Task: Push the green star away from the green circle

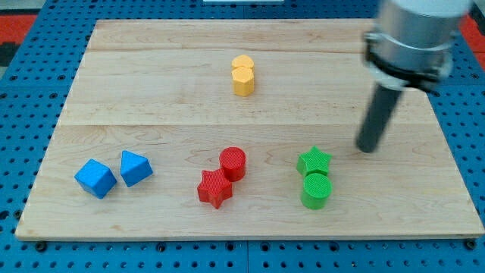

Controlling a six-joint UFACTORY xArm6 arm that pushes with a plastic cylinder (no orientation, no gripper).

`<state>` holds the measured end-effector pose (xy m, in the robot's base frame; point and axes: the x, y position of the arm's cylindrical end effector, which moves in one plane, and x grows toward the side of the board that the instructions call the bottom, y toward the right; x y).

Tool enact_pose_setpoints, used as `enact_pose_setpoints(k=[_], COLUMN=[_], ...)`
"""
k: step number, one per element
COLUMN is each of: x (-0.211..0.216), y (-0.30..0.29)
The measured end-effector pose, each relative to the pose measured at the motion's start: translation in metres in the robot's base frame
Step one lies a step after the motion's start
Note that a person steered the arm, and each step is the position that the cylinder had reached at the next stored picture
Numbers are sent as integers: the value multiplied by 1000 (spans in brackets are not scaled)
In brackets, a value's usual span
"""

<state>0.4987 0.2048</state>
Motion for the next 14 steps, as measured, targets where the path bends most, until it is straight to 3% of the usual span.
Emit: enact_pose_setpoints(k=[1,2,3,5,6,7,8,9,11,12,14], x=[104,117,65,13,48,59,40,3,36,46,-106], y=[-5,-45,-77,-94,-54,-96,-176,-173,-152,-115,-76])
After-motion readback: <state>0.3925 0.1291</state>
